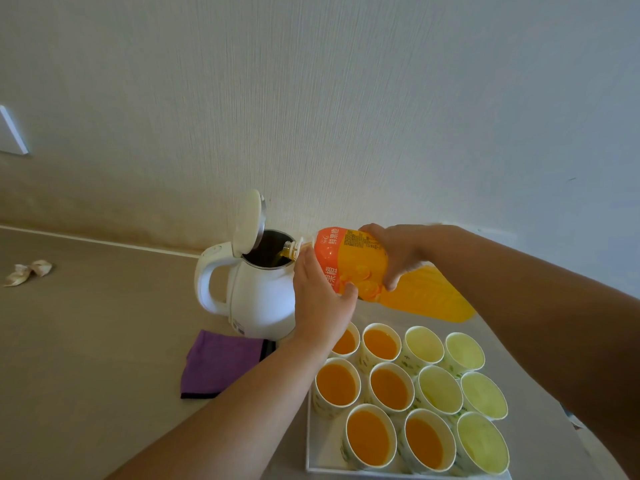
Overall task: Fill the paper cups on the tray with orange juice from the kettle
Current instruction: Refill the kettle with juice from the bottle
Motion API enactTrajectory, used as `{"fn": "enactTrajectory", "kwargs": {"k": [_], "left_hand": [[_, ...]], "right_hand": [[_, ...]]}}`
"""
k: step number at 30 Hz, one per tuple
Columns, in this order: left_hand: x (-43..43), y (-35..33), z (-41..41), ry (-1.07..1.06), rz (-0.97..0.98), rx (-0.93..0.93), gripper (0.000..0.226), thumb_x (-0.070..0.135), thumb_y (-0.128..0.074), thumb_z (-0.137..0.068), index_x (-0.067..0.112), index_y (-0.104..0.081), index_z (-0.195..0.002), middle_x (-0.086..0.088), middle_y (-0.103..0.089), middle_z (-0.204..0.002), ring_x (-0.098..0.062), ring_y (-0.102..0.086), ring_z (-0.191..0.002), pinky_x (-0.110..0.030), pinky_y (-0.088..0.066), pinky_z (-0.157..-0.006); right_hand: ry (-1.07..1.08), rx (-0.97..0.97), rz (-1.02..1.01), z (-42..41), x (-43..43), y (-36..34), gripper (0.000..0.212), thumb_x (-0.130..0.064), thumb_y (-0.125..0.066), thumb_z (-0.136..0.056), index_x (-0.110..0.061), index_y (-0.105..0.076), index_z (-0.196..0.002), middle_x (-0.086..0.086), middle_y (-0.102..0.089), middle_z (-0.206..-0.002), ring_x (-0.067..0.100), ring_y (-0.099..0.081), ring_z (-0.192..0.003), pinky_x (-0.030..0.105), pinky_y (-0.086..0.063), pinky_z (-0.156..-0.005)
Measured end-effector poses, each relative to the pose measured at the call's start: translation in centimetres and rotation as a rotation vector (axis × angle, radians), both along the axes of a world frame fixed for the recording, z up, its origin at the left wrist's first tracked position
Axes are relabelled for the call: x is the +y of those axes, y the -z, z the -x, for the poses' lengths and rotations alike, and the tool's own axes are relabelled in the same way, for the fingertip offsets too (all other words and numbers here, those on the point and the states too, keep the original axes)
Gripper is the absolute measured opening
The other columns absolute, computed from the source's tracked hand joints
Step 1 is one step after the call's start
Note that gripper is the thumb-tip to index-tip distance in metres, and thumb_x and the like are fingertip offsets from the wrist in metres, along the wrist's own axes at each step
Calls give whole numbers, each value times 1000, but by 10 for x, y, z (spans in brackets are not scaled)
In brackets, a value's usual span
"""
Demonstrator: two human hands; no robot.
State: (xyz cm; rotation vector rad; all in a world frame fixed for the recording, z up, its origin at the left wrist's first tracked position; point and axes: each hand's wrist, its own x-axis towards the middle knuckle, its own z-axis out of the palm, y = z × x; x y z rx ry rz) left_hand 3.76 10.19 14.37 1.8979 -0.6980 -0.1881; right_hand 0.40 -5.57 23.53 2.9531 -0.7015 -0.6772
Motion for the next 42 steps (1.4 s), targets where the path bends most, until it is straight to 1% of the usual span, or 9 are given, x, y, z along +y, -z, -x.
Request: {"fn": "enactTrajectory", "kwargs": {"k": [15,19,21,25,29,37,42], "left_hand": [[-1,0,-1,-12,11,0,86,31,-64,-88,20,-6,-151,-3,-16,-156,-20,-21,-143,-32,-33,-108],[-1,0,-2,-40,26,-2,82,29,-65,-88,18,-11,-150,-4,-22,-153,-20,-25,-141,-31,-34,-107],[-2,-1,-3,-61,33,-11,79,29,-65,-87,16,-16,-149,-5,-27,-150,-21,-29,-138,-32,-36,-105],[-4,-3,-6,-104,26,-3,71,28,-66,-87,14,-26,-144,-8,-35,-143,-23,-36,-133,-37,-43,-104],[-6,-3,-9,-154,3,-13,62,27,-66,-87,12,-34,-138,-8,-39,-137,-23,-41,-126,-36,-46,-100],[-12,-3,-6,-229,-17,-43,59,28,-66,-87,12,-38,-136,-8,-41,-136,-23,-43,-125,-35,-46,-97],[-12,0,-6,-228,-8,-43,63,30,-68,-85,13,-37,-137,-8,-40,-137,-23,-42,-126,-35,-45,-99]], "right_hand": [[-5,4,13,-2,-1,0,118,-35,-86,-62,-27,-6,-148,7,-48,-132,29,-50,-116,40,-47,-91],[-6,10,25,-2,-1,0,119,-36,-86,-61,-28,-5,-148,8,-48,-132,29,-50,-116,42,-48,-92],[-5,8,23,-1,-2,0,119,-36,-86,-61,-28,-5,-148,8,-48,-132,29,-50,-116,42,-47,-92],[-5,5,18,-1,-2,0,117,-36,-85,-63,-28,-5,-148,8,-47,-133,30,-49,-117,41,-46,-91],[-3,6,14,-1,-2,1,118,-36,-86,-62,-29,-5,-147,8,-48,-133,30,-49,-117,41,-46,-92],[-11,0,11,1,-3,1,117,-36,-86,-62,-28,-6,-147,8,-47,-133,30,-49,-117,41,-46,-93],[-12,1,18,1,-3,0,117,-36,-86,-62,-28,-6,-147,7,-47,-132,29,-49,-117,40,-45,-91]]}}
